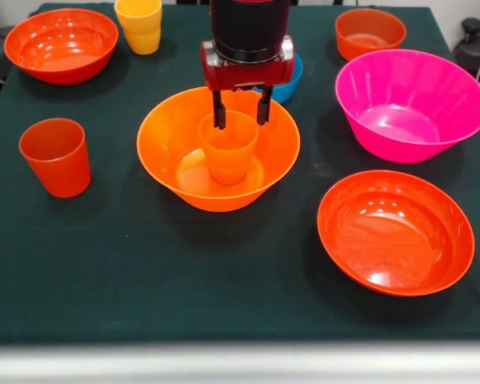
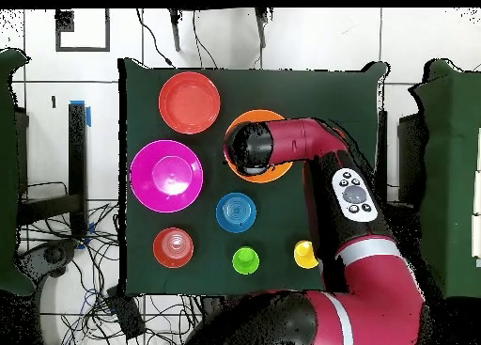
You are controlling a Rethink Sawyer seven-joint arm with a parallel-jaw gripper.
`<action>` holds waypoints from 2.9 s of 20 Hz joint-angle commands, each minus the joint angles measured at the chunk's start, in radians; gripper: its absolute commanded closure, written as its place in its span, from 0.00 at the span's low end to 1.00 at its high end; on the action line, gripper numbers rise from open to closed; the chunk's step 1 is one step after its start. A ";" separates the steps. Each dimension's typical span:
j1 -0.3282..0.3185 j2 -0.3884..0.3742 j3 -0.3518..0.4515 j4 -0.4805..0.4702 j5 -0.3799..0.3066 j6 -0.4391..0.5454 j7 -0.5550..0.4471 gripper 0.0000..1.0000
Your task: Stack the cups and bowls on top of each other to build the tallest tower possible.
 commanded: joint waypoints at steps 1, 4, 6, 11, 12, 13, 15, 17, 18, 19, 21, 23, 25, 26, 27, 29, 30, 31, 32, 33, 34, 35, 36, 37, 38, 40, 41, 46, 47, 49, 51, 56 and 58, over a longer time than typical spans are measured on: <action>-0.006 0.038 0.004 -0.047 -0.017 -0.006 -0.019 0.00; -0.003 0.037 0.002 -0.048 -0.017 -0.002 -0.016 0.00; -0.003 0.030 0.001 -0.042 -0.014 0.007 -0.016 0.00; -0.013 -0.072 0.015 0.018 0.038 0.104 -0.036 0.00; -0.011 -0.084 0.015 0.022 0.044 0.116 -0.036 0.00; -0.006 -0.099 0.012 0.027 0.052 0.134 -0.031 0.00; 0.003 -0.110 0.007 0.028 0.056 0.147 -0.025 0.00; 0.010 -0.106 0.003 0.024 0.059 0.147 -0.019 0.00; 0.012 -0.102 0.001 0.022 0.059 0.145 -0.018 0.00; 0.016 -0.097 -0.002 0.030 0.060 0.136 -0.007 0.00; 0.021 -0.093 -0.009 0.049 0.058 0.114 0.013 0.00; 0.028 -0.095 -0.020 0.080 0.057 0.090 0.044 0.00; 0.031 -0.098 -0.026 0.104 0.058 0.068 0.061 0.00; 0.033 -0.099 -0.028 0.110 0.059 0.064 0.067 0.00; 0.035 -0.099 -0.030 0.117 0.062 0.059 0.075 0.00; 0.037 -0.101 -0.033 0.139 0.067 0.043 0.090 0.00; 0.038 -0.103 -0.035 0.148 0.070 0.039 0.096 0.00; 0.040 -0.111 -0.040 0.167 0.076 0.035 0.108 0.00; 0.043 -0.115 -0.043 0.175 0.078 0.034 0.113 0.00; 0.047 -0.125 -0.049 0.193 0.084 0.034 0.124 0.00; 0.050 -0.130 -0.053 0.203 0.088 0.035 0.130 0.00; 0.055 -0.143 -0.058 0.224 0.091 0.025 0.140 0.00; 0.058 -0.150 -0.062 0.236 0.092 0.019 0.144 0.00; 0.062 -0.160 -0.068 0.252 0.096 0.015 0.150 0.00; 0.066 -0.169 -0.073 0.268 0.101 0.010 0.157 0.00; 0.070 -0.189 -0.080 0.299 0.106 -0.002 0.160 0.00; 0.071 -0.203 -0.083 0.317 0.109 -0.007 0.159 0.00; 0.070 -0.234 -0.095 0.375 0.114 -0.036 0.154 0.00; 0.072 -0.232 -0.098 0.374 0.113 -0.037 0.153 0.00; 0.074 -0.226 -0.103 0.371 0.111 -0.043 0.154 0.00; 0.076 -0.216 -0.106 0.367 0.112 -0.048 0.155 0.00; 0.088 -0.208 -0.116 0.350 0.117 -0.041 0.155 0.00; 0.094 -0.205 -0.120 0.347 0.121 -0.044 0.157 0.00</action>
